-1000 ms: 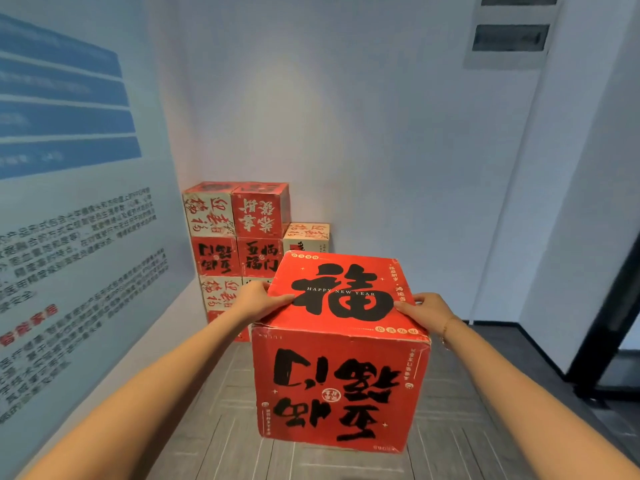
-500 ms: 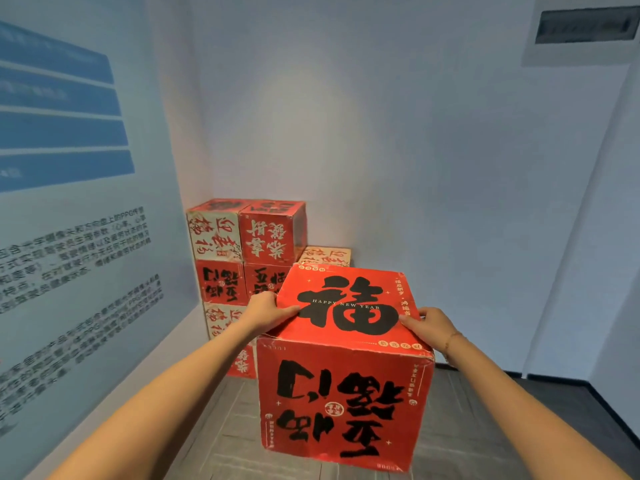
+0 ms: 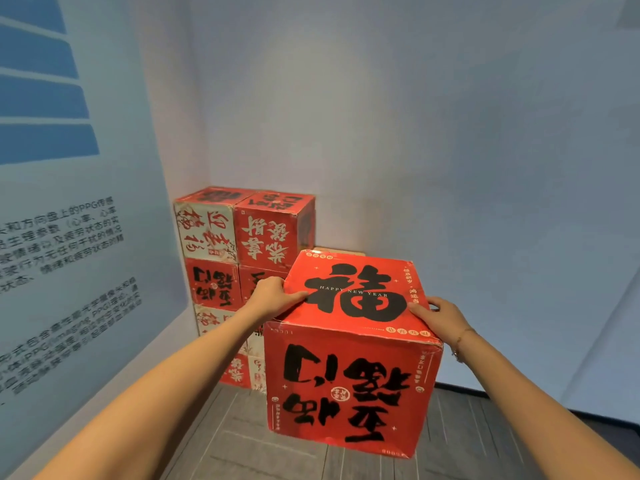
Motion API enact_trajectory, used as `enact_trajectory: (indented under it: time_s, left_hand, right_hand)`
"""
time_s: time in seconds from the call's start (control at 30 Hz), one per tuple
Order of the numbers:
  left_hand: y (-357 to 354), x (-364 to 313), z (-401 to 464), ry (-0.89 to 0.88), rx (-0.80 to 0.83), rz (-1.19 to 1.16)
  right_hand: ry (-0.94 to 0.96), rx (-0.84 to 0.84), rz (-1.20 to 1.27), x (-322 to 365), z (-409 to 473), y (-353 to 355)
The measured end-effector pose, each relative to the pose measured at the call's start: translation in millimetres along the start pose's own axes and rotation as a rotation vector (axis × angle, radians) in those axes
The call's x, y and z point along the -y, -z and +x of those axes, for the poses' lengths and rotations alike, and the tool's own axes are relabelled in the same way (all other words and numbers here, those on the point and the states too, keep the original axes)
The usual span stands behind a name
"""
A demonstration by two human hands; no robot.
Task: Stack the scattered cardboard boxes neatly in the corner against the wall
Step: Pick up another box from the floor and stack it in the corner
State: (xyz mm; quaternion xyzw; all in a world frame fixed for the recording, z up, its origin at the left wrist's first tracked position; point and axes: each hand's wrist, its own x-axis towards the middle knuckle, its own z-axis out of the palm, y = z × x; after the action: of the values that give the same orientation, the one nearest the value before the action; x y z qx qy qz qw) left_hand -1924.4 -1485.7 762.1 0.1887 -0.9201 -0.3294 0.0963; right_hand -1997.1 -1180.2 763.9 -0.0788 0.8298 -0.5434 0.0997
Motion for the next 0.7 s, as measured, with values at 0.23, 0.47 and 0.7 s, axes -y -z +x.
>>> enact_trajectory:
  time_s: [0.23,0.47,0.7]
  left_hand:
    - [-1.2,-0.6,145.6,0.009,-0.015,0.026]
    - [-8.2,-13.6,269.4,-0.041,0.027,0.065]
    - [-21.0,-20.7,371.9,-0.035,0.027,0.053]
  right_hand:
    - [-0.101,-0.038,0.066,20.3,127.7,-21.3]
    - [-0.188,-0.125,0.125,31.8,230.9,-35.2]
    - [-0.172,-0.125,0.107,46.1,333.3,-24.3]
